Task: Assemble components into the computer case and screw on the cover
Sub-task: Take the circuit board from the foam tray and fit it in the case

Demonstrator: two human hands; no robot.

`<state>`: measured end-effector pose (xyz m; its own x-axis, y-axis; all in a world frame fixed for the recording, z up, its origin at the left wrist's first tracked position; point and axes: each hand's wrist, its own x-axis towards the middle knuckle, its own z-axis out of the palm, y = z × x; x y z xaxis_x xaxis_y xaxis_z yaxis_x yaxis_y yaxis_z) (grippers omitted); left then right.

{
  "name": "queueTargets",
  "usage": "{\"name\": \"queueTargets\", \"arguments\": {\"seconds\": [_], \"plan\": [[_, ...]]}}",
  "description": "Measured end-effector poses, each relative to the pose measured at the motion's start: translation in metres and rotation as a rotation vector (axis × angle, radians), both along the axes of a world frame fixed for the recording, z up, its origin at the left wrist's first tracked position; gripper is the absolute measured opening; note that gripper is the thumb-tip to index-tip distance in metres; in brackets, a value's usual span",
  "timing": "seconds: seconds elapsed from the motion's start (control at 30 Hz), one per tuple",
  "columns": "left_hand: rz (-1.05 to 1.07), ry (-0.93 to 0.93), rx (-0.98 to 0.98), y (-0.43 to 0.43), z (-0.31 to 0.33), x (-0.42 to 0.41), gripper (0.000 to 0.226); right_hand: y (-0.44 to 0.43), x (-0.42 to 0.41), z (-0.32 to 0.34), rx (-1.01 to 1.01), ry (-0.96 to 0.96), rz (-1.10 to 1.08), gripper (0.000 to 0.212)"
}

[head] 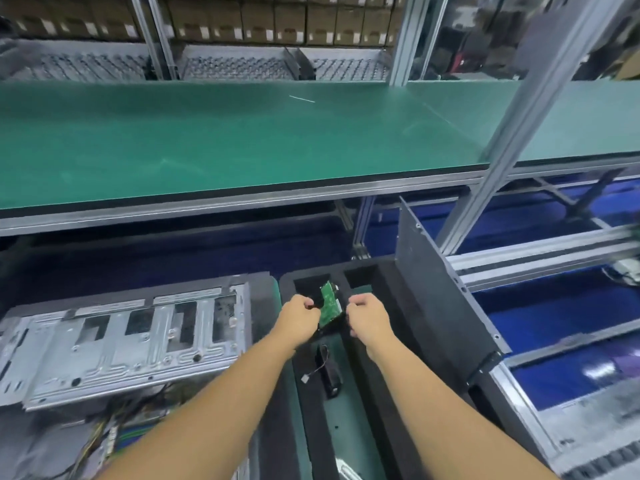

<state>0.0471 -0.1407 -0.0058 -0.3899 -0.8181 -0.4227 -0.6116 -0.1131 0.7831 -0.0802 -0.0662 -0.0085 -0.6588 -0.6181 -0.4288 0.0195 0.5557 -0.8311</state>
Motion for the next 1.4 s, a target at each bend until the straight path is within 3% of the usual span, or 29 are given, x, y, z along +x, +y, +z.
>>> {"name": "queueTargets", "arguments": {"seconds": [0.2, 0.4, 0.6, 0.83, 0.9, 0.97, 1.03, 1.1, 1.2, 1.3, 1.4], "plan": [[0.286, 0.076, 0.236, -0.018, -0.037, -0.028, 0.038, -0.036, -0.025, -0.041, 0.151, 0.123, 0.102, 0.039], [0.396, 0.113, 0.375, -0.027, -0.058, -0.043, 0.032, -0.059, -0.029, -0.061, 0.327, 0.21, 0.193, 0.044], [0.471, 0.091, 0.411, -0.031, -0.053, -0.045, 0.013, -0.075, -0.018, -0.063, 0.393, 0.276, 0.261, 0.049], [0.463, 0.108, 0.392, -0.029, -0.042, -0.033, 0.016, -0.071, -0.012, -0.053, 0.366, 0.229, 0.226, 0.038], [0.45, 0.138, 0.417, -0.025, -0.036, -0.029, 0.018, -0.064, -0.015, -0.05, 0.313, 0.208, 0.144, 0.035], [0.457, 0.166, 0.468, -0.022, -0.029, -0.024, 0.045, -0.055, -0.014, -0.044, 0.234, 0.165, 0.042, 0.031], [0.461, 0.203, 0.514, -0.016, -0.018, -0.019, 0.059, -0.047, -0.009, -0.033, 0.111, 0.095, -0.084, 0.02], [0.465, 0.268, 0.548, -0.009, -0.005, -0.015, 0.056, -0.039, 0.0, -0.016, -0.077, -0.063, -0.238, 0.016], [0.399, 0.406, 0.59, -0.003, 0.014, -0.006, 0.055, -0.023, 0.015, 0.01, -0.415, -0.481, -0.38, 0.024], [0.318, 0.61, 0.502, 0.001, 0.033, 0.01, 0.03, -0.004, 0.042, 0.034, -0.63, -0.74, -0.285, 0.029], [0.272, 0.774, 0.368, 0.009, 0.047, 0.04, 0.018, 0.011, 0.073, 0.05, -0.684, -0.788, -0.19, 0.033]]}}
